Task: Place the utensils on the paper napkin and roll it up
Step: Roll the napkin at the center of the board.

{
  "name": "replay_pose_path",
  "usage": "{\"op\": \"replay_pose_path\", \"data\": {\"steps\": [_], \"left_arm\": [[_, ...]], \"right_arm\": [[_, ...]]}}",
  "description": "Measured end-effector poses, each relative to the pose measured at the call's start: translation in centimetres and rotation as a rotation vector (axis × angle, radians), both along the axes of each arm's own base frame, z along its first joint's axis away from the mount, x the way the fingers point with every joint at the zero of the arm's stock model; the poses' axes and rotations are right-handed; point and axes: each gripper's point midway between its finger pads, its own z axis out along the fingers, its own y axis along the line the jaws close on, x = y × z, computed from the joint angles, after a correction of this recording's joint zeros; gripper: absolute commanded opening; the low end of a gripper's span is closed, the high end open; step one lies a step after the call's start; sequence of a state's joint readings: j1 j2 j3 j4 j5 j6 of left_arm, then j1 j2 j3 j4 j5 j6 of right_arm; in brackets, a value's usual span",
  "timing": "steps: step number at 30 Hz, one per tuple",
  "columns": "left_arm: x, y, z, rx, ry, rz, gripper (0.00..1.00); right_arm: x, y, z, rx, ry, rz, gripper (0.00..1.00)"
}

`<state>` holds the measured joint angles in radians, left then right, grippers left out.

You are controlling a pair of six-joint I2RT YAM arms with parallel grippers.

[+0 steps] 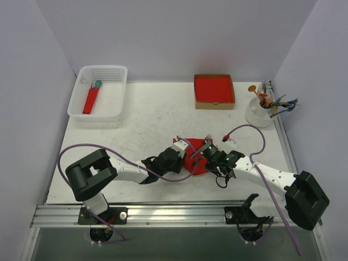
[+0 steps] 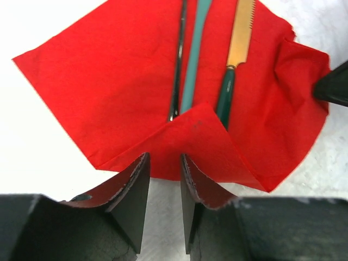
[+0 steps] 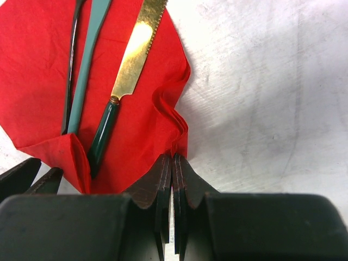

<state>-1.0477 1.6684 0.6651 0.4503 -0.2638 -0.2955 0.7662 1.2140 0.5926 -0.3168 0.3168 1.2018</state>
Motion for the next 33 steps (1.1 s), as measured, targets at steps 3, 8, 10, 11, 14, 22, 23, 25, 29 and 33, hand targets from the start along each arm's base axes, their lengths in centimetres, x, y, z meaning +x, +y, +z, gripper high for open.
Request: {"op": "replay_pose_path", "data": {"steps": [3,8,10,11,14,22,23,25,29,33], "left_arm": [[-0.5,-0.4,0.0,-0.013,0.005,-0.038,0.38],[-1.3,-1.0,0.0,-0.034,0.017,-0.092,0.44],[-1.5,-1.3,0.1,-0.045,0.021,-0.111,0.47],[-1.6,-1.4,0.2,-0.048,0.022,-0.118,0.47],[-1.8,-1.6,0.2,-0.048,0.024,-0.138,0.5],[-1.9,-1.8,0.0,-0.024,0.009,-0.174,0.56],[-1.9,-1.8,0.0,-0.02,0.006,-0.18,0.56],[-1.9,-1.8,0.0,-0.013,-0.002,-0.191,0.57],[-1.9,-1.8,0.0,-0.001,-0.014,-0.208,0.6],[-2.0,-1.9,-0.1,0.004,-0.018,-0.23,0.62]], "right_arm": [[-0.3,0.0,-0.1,0.009,0.005,0.007,0.0],[-0.4,0.1,0.2,0.024,-0.005,0.014,0.0],[-0.4,0.1,0.3,0.022,-0.006,0.019,0.0],[-0.4,0.0,0.3,0.02,-0.006,0.022,0.0],[-0.4,0.0,0.2,0.017,-0.005,0.029,0.0],[-0.7,0.1,-0.1,0.019,0.004,0.039,0.0],[-0.7,0.1,-0.1,0.02,0.004,0.041,0.0],[-0.7,0.1,-0.1,0.022,0.005,0.043,0.0],[-0.7,0.1,0.0,0.022,0.005,0.046,0.0],[-0.7,0.1,0.0,0.022,0.003,0.052,0.0]]}}
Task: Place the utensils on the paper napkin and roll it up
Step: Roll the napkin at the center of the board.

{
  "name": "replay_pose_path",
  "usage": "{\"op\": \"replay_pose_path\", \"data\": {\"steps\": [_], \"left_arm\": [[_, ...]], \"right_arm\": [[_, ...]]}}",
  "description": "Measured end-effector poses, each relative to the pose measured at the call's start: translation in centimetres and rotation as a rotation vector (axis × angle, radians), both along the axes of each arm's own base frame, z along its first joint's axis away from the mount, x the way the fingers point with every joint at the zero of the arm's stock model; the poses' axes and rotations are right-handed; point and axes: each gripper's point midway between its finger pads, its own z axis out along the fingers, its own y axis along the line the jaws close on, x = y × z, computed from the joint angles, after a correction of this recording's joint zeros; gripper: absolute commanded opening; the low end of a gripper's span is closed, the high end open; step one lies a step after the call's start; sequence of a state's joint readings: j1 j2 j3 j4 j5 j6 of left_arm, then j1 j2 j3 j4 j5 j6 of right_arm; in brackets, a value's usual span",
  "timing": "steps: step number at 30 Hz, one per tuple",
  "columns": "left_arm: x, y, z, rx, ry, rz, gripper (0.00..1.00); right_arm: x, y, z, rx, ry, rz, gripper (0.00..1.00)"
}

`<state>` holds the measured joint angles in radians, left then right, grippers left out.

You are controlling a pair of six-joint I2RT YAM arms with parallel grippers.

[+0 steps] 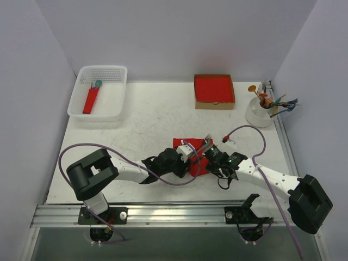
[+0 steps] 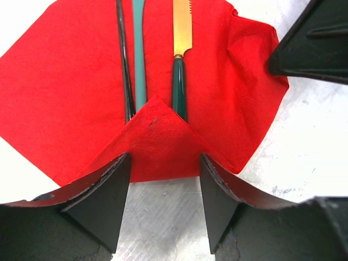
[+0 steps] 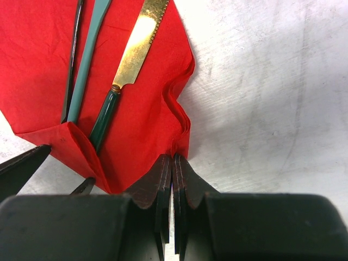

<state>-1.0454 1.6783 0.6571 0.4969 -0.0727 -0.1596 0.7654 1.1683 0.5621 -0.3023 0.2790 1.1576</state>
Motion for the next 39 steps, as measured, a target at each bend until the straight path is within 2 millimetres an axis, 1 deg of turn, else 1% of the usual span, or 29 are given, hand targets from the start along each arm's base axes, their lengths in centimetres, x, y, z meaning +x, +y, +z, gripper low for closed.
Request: {"op": "replay_pose_path", "data": {"steps": [7,14,21,30,35,39], "left_arm": [[0.4,-0.3,-0.3,0.013,-0.003,-0.023,0.62],[0.8,-0.2,-1.1,0.035,-0.002,-0.026,0.62],[1.1,-0.6,-1.1,0.035,-0.006,-0.032,0.62],[1.2,-0.6,-1.1,0.031,0.001,-0.039,0.62],[1.3,-0.6,-1.0,0.019,0.011,-0.05,0.61],[1.4,-0.7,-1.0,0.008,0.022,-0.055,0.61]], "right_arm": [[0.1,0.3,0.4,0.015,-0.014,0.015,0.0],[0.2,0.6,0.6,0.019,-0.021,0.044,0.0],[0.5,1.0,0.8,0.025,-0.035,0.085,0.0],[1.8,1.6,2.1,0.047,-0.091,0.121,0.0],[3.1,2.2,3.3,0.059,-0.135,0.144,0.0],[4.0,2.8,3.7,0.066,-0.159,0.172,0.0]]}}
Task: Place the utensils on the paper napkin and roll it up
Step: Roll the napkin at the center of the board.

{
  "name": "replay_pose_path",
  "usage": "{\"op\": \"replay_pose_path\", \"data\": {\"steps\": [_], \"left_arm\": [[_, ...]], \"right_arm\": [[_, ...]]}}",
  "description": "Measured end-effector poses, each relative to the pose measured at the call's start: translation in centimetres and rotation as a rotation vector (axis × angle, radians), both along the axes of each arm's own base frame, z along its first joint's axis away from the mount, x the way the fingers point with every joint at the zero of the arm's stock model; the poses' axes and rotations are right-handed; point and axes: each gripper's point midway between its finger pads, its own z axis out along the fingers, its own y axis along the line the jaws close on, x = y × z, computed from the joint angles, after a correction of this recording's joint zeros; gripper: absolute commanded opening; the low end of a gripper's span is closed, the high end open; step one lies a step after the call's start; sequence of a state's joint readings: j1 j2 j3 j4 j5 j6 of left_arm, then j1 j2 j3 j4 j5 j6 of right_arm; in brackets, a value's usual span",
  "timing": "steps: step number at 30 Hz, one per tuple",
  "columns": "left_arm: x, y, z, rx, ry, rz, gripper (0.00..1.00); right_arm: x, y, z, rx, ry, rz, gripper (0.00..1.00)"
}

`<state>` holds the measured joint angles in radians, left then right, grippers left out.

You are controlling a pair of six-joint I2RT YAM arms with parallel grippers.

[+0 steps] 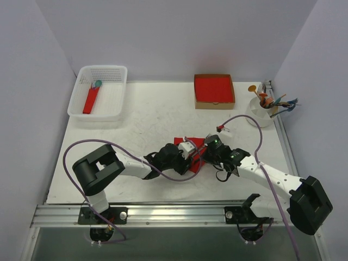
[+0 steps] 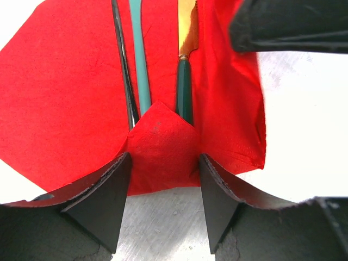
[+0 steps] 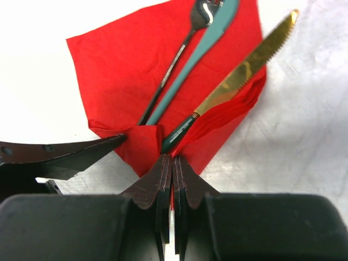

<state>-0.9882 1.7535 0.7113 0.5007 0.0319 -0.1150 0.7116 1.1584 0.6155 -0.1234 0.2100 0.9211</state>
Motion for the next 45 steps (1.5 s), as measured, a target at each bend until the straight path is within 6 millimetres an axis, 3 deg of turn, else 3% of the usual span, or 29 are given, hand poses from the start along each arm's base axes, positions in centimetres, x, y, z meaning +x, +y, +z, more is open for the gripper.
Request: {"op": "replay_pose_path", "data": {"steps": [23,45], "left_arm": [[0.6,-0.4,0.1,-0.078,0.042,-0.023,0.61],[0.5,-0.6,0.1,-0.1,0.041,-0.029,0.61]], "right_arm": [[2.6,2.4,0.8,0.035,-0.071,0.104,0.0],[4.9,5.1,0.1,0.075,-0.088,0.165,0.0]]}}
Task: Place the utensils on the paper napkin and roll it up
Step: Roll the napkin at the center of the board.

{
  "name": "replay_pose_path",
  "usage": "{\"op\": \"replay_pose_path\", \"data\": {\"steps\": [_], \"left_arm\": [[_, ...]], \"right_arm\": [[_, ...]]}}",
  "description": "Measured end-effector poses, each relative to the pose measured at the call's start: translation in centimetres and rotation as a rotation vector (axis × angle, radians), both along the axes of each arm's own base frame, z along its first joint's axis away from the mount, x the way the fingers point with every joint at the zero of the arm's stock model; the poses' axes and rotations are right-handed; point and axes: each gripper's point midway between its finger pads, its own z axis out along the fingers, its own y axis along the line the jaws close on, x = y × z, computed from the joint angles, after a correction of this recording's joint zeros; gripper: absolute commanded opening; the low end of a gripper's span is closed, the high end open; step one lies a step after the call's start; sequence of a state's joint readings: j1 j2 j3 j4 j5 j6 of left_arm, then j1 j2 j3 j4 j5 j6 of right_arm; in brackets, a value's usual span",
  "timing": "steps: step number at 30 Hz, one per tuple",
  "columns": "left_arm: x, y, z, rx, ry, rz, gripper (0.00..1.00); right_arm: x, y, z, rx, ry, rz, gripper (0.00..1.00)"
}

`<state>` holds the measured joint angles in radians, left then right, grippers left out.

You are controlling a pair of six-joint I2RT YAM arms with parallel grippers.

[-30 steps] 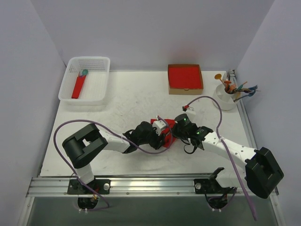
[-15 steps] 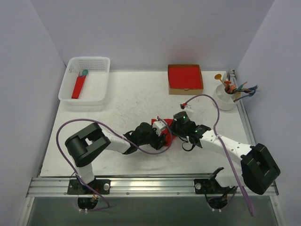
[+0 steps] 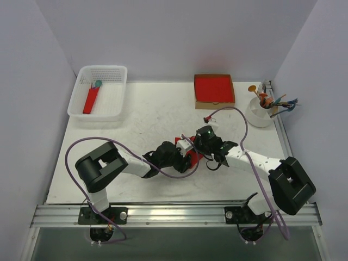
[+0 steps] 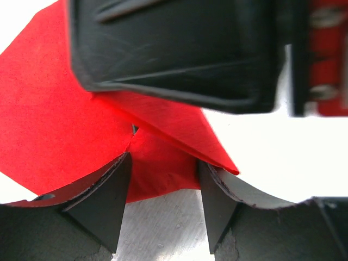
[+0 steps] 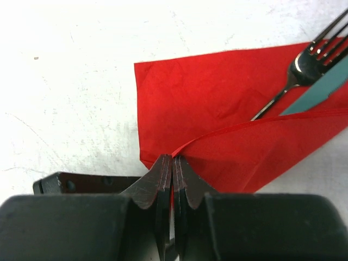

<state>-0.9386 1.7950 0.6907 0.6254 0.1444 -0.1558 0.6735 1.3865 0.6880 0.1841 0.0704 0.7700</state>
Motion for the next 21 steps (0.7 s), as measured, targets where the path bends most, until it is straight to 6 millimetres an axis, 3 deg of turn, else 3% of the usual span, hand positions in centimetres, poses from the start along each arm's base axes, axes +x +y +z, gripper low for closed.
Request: {"op": "replay_pose_path", "data": {"steps": [21], "left_arm": [[-0.6,1.2,0.3,0.024,0.0,0.01,0.62]], "right_arm": [[1.5,1.7,-2.7,-0.004,0.031,0.057,0.0]]}}
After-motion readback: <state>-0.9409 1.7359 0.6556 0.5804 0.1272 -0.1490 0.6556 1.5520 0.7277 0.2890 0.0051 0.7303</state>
